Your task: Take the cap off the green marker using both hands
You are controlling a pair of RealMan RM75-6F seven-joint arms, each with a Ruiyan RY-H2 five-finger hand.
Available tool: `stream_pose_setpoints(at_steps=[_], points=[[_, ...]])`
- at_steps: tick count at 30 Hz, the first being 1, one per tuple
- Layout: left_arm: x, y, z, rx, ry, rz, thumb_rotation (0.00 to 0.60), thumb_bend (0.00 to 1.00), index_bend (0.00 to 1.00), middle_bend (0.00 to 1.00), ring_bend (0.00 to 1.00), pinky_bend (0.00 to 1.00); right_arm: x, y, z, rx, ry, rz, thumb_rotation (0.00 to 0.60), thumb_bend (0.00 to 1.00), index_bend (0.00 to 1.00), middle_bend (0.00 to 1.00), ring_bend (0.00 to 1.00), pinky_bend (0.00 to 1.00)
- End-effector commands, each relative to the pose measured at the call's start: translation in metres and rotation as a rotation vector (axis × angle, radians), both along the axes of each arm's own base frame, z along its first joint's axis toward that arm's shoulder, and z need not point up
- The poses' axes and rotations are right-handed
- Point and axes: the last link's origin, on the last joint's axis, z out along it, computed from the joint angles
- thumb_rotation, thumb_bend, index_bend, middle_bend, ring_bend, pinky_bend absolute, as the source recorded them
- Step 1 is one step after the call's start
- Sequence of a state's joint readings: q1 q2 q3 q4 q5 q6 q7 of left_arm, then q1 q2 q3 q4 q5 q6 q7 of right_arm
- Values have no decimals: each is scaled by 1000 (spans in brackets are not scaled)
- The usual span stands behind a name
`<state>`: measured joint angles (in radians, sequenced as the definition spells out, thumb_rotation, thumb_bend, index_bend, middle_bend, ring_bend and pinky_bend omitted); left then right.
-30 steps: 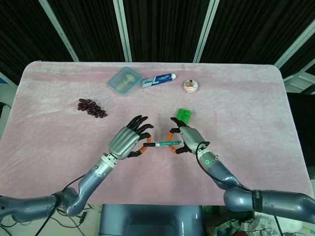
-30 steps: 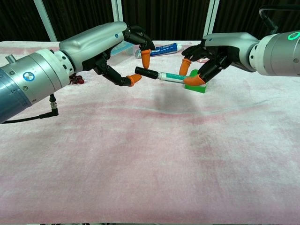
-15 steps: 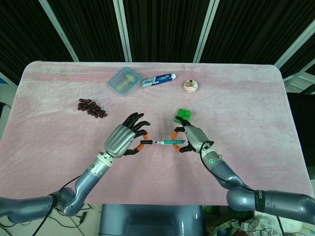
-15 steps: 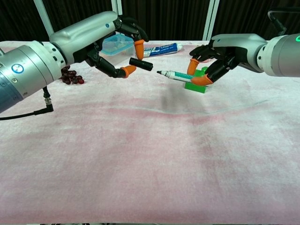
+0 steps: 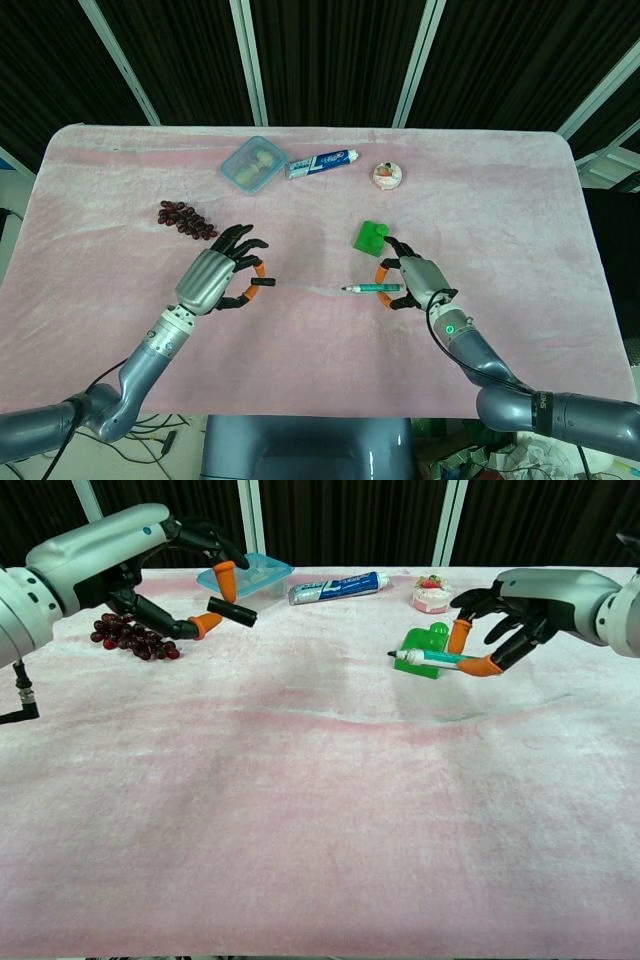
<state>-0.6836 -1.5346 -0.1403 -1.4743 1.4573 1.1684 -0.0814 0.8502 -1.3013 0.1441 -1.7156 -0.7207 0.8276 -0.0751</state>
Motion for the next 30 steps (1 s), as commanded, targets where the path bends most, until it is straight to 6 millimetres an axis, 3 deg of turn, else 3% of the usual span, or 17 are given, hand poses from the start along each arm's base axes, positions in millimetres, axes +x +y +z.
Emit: stream_pose_setpoints(at_steps=[1,8,12,18,26,30], points=[[-16,0,4,-3,0,33,600,424,511,230,0,62,-14,2,-4,-22,71,22,600,438,869,0,10,162],[-48,-1,11,-89,-75,166,600,424,492,229,0,61,-47,4,-14,-107,276,82,600,437,868,0,10,162],[-72,4,5,-145,-103,259,600,424,489,227,0,61,-58,7,-23,-103,259,26,600,437,869,0,11,162],[-85,9,-5,-175,-122,285,600,424,491,227,0,60,-65,9,-28,-85,239,-8,600,437,858,0,10,162],[-83,7,-15,-191,-142,258,600,417,477,225,0,56,-68,9,-29,-60,212,-34,600,351,595,0,10,162],[-79,6,-23,-209,-155,247,600,414,470,223,0,53,-71,11,-30,-34,216,-51,600,238,355,0,0,156]])
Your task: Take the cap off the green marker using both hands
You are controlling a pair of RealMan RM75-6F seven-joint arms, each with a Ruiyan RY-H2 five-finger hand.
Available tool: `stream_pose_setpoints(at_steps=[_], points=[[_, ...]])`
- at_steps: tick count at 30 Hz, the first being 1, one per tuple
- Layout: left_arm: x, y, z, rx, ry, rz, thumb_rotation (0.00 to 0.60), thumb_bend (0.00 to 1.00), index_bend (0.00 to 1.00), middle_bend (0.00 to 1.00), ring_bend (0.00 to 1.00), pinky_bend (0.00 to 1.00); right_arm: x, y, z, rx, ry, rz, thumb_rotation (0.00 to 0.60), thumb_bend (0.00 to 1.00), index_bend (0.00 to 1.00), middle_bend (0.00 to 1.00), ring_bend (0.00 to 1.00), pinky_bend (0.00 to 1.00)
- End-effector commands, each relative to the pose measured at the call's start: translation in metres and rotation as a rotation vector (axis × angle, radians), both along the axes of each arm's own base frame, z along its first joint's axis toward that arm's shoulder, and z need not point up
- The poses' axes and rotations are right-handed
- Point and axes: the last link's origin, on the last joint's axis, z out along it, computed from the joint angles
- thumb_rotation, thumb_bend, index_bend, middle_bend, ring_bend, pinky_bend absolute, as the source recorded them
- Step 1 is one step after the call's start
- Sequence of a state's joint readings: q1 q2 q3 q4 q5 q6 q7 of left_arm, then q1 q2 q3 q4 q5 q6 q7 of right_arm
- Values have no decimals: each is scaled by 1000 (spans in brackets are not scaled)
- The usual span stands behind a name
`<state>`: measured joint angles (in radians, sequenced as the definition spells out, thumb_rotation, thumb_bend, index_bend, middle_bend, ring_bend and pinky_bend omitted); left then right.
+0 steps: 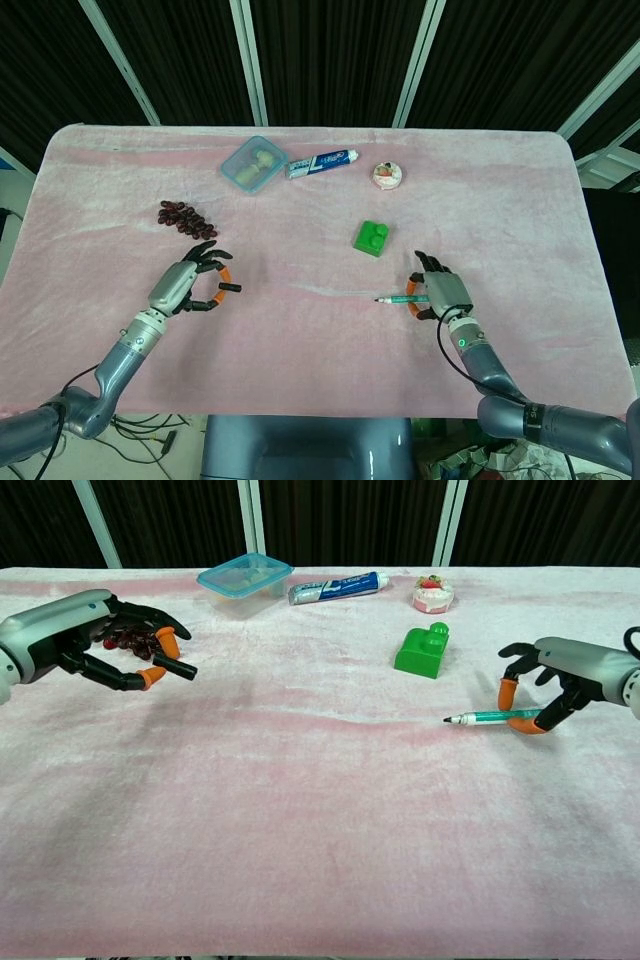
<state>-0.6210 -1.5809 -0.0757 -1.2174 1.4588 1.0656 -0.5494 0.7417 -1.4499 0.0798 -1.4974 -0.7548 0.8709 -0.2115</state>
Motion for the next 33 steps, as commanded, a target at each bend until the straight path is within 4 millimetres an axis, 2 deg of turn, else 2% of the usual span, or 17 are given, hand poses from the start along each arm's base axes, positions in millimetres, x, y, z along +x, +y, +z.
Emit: stream_pose_setpoints(at_steps=[1,5,14,20,22,27,33], points=[[3,0,-6,-13,-8,-5,600,413,469,223,0,53,-2,1,0,14,4,-16,600,207,291,0,0,154],[8,1,-15,-32,-16,-7,600,408,462,222,0,51,-5,1,1,19,19,-27,600,142,148,0,0,153],[22,3,-35,-82,-40,-8,600,329,441,218,0,51,-4,0,14,-4,-34,-66,600,105,95,0,0,153],[20,5,-42,-107,4,0,600,174,267,161,0,16,-5,-1,30,-37,-47,-69,600,105,85,0,0,153],[20,7,-35,-94,0,1,600,165,227,151,0,13,-6,-2,41,-58,-48,-70,600,105,80,0,0,153],[22,16,-1,1,-17,-15,600,165,193,141,0,11,-13,-3,76,-151,-12,-50,600,105,78,0,0,153],[11,12,51,159,164,-83,600,165,170,131,0,12,-36,5,120,-259,132,-13,600,105,79,0,0,153]])
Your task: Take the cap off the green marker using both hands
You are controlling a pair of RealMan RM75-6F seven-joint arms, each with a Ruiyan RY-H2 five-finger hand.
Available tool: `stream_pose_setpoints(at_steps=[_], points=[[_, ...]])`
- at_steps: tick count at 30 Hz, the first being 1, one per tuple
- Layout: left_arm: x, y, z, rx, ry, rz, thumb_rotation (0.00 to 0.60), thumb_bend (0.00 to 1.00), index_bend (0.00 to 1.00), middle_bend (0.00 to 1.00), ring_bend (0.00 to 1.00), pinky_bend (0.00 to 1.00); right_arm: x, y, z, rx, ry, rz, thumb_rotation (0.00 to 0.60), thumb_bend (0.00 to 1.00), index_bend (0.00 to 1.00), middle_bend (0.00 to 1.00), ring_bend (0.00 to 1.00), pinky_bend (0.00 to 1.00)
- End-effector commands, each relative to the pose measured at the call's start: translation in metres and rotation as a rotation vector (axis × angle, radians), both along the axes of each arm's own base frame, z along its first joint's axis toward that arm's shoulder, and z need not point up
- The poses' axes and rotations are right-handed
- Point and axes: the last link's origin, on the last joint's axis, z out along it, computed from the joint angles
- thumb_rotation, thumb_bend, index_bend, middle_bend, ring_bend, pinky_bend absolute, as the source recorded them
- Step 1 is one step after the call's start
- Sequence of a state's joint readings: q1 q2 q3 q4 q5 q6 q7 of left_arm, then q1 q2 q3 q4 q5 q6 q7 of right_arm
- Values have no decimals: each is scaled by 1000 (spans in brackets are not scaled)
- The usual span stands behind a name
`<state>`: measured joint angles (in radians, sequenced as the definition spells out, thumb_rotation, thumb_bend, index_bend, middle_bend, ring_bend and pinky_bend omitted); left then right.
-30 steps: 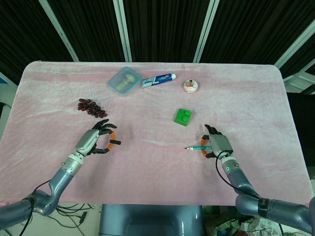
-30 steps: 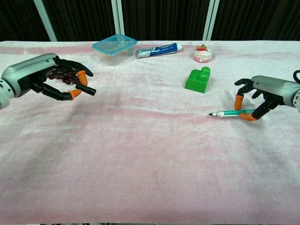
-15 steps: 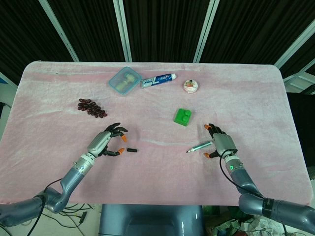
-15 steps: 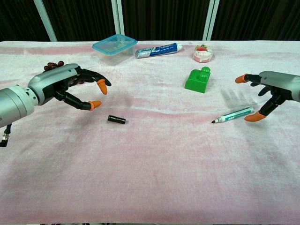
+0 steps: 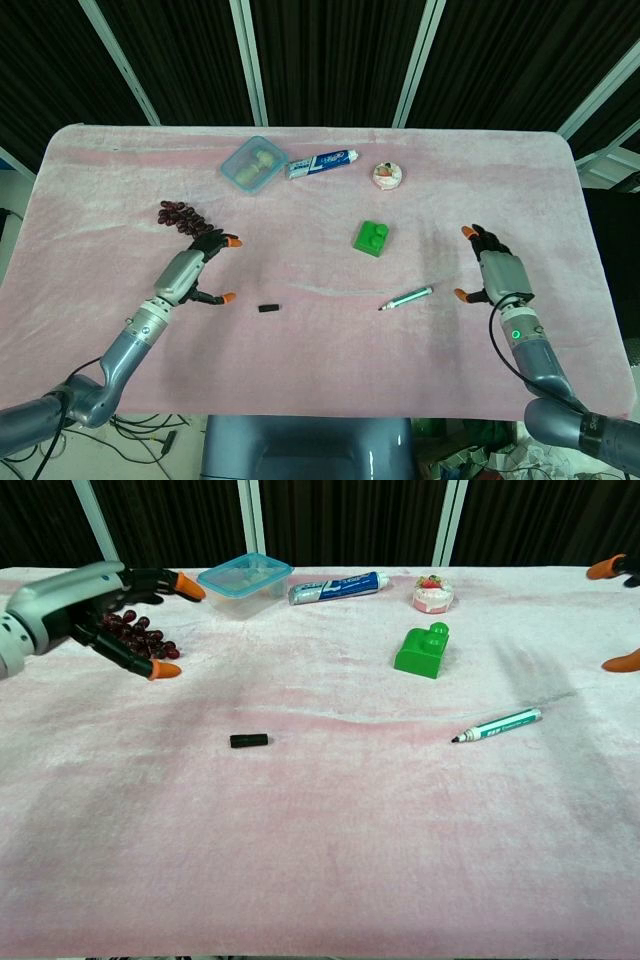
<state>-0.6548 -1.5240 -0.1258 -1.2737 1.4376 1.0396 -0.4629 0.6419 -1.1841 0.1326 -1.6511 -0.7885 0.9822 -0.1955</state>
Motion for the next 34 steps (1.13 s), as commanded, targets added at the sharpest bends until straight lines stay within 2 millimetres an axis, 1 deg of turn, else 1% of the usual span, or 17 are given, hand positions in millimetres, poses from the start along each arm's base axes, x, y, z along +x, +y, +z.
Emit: stream_pose_setpoints(at_steps=[1,3,6,9,10,11,13,15,17,19,21,23,28,31,34], points=[[-6,-8,40,144,144,-53,600,165,170,131,0,12,-15,10,24,-58,95,20,600,105,79,0,0,153],[-12,-18,59,221,220,-65,600,165,170,131,0,11,-23,19,39,-88,134,37,600,112,79,0,15,153],[-23,-37,81,290,307,-49,600,165,184,133,0,11,-34,37,56,-113,156,58,600,127,79,0,41,153],[-38,-69,99,309,414,9,600,165,195,134,0,10,-43,65,68,-134,181,67,600,129,79,0,41,153],[-45,-83,105,308,445,44,600,165,195,134,0,10,-45,75,69,-146,185,74,600,129,79,0,41,153],[-51,-100,112,309,471,81,600,165,195,134,0,9,-48,90,69,-161,183,86,600,128,79,0,40,153],[-59,-121,120,312,487,129,600,165,195,135,0,8,-50,108,68,-179,168,106,600,128,79,0,38,153],[-68,-138,127,330,485,166,600,165,194,135,0,5,-54,126,65,-190,162,122,600,129,79,0,32,153],[-77,-151,132,358,483,193,600,165,193,134,0,1,-59,143,63,-191,197,133,600,129,79,0,25,153],[-86,-164,137,389,465,218,600,165,192,134,0,0,-62,156,61,-205,232,133,600,129,79,0,23,153],[-92,-174,141,415,430,229,600,165,192,134,0,0,-66,166,59,-227,286,132,600,129,78,0,23,152],[-95,-178,143,435,403,237,600,165,191,133,0,0,-66,172,58,-254,311,142,600,129,78,0,23,153],[-99,-177,144,436,404,238,600,165,191,132,0,0,-62,176,55,-265,350,163,600,129,75,0,23,153],[-97,-176,149,471,390,228,600,165,191,132,0,0,-62,182,52,-239,353,134,600,129,65,0,23,153],[-99,-176,151,491,397,212,600,165,191,133,0,0,-57,184,54,-249,354,133,600,129,64,0,24,152]])
